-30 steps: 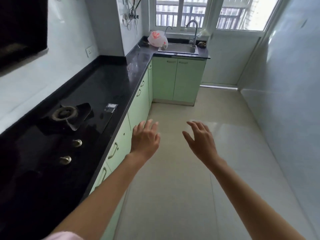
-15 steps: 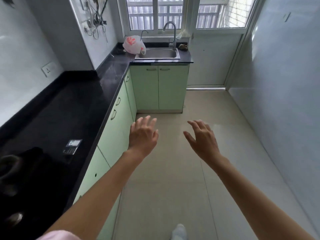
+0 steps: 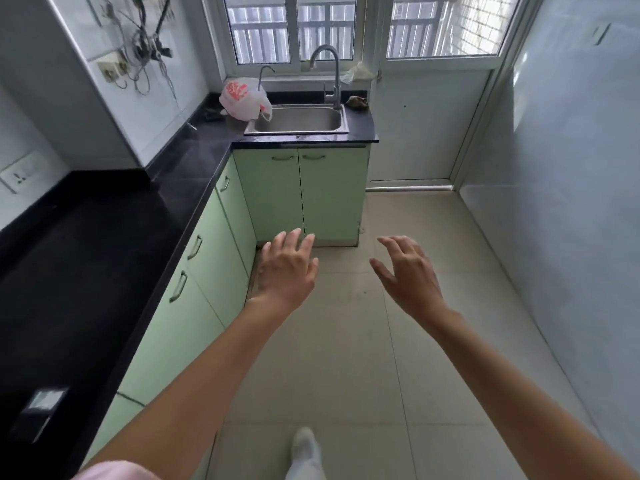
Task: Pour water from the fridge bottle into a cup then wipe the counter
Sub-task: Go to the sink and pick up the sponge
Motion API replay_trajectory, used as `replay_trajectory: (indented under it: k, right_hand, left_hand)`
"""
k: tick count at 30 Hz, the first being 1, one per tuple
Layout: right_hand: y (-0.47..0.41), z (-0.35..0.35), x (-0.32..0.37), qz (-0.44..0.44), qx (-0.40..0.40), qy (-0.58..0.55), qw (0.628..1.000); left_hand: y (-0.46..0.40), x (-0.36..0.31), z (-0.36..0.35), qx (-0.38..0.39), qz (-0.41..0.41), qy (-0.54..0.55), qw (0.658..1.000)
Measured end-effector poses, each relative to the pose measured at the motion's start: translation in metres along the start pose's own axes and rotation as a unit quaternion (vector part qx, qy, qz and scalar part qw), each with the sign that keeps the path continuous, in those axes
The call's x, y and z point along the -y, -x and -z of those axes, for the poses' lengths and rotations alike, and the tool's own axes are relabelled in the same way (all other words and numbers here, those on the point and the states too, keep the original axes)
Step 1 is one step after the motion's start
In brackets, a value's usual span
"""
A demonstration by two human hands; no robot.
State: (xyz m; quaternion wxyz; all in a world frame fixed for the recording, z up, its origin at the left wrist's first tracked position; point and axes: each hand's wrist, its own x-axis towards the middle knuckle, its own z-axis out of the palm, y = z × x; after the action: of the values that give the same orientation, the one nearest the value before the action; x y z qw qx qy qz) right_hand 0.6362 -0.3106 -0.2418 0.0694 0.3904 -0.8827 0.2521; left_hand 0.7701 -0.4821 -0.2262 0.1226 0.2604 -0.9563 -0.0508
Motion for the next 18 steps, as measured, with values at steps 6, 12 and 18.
replay_trajectory:
  k: [6,12,18]
  right_hand:
    - [-0.118,-0.024,-0.022,0.010,-0.014,0.008,1.000]
    - [-0.243,-0.032,-0.044,-0.010,-0.061,0.006,0.998]
    - [-0.308,-0.070,-0.087,-0.047,-0.036,0.008,0.998]
  left_hand:
    - [-0.123,0.019,-0.022,-0.015,-0.006,0.013,1.000]
    - [-0.254,0.031,-0.028,-0.026,-0.040,-0.003,0.999]
    - [-0.342,0.027,-0.070,0.009,-0.060,0.008,0.998]
